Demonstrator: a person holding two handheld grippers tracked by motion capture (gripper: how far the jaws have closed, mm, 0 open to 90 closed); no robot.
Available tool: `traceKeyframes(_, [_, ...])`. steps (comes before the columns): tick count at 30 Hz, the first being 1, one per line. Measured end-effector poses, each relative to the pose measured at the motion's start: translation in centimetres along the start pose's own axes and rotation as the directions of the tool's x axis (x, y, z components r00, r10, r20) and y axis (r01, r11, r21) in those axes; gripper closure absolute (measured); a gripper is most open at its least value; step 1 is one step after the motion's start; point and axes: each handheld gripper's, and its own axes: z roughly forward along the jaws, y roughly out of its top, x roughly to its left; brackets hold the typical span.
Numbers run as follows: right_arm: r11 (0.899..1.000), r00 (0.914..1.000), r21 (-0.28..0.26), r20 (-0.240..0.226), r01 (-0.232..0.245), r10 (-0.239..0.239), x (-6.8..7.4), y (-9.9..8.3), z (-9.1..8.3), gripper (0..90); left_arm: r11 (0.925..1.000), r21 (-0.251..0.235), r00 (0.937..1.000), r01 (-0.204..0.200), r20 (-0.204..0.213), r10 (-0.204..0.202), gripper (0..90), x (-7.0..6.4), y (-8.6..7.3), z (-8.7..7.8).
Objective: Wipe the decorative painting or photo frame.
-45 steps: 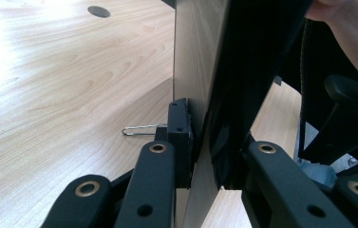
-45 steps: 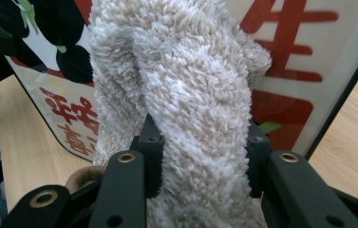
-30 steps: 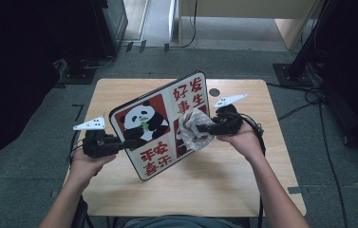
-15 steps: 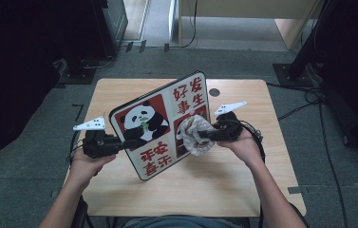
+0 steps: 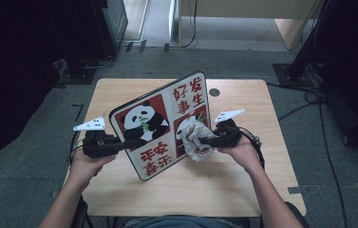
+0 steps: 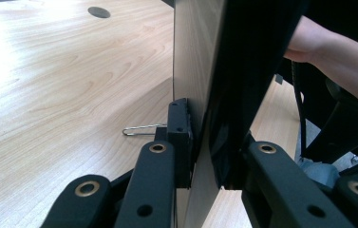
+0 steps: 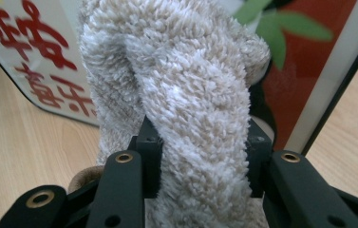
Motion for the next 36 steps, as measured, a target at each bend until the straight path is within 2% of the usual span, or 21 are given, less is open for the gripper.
traceKeyframes(6, [1.000, 1.0000, 0.030, -0.002, -0.006, 0.006, -0.5, -1.3, 0.8, 62.1, 1.0000, -0.001, 1.0000, 0.001, 0.002, -0.001, 79.1, 0.0, 0.0, 0.0])
traceKeyframes(12, [0.999, 0.9993, 0.038, -0.023, -0.029, 0.030, -0.9, -2.3, 1.5, 61.7, 1.0000, -0.002, 1.0000, -0.003, 0.001, 0.003, 78.9, -0.1, 0.0, 0.0])
traceKeyframes(22, [0.995, 0.9996, 0.095, -0.021, -0.018, 0.020, -1.1, -3.2, 2.5, 61.7, 1.0000, -0.006, 1.0000, 0.001, -0.005, -0.001, 78.9, -0.2, -0.1, 0.0])
traceKeyframes(34, [0.995, 0.9997, 0.096, -0.023, 0.004, -0.002, -1.0, -2.9, 1.7, 61.9, 0.9998, -0.016, 0.9999, 0.008, -0.015, -0.008, 79.2, -0.3, -0.1, 0.0])
traceKeyframes(36, [0.995, 0.9997, 0.098, -0.022, -0.005, 0.008, -1.0, -2.8, 1.4, 62.2, 0.9998, -0.016, 0.9998, 0.008, -0.016, -0.008, 79.2, -0.3, -0.1, 0.0])
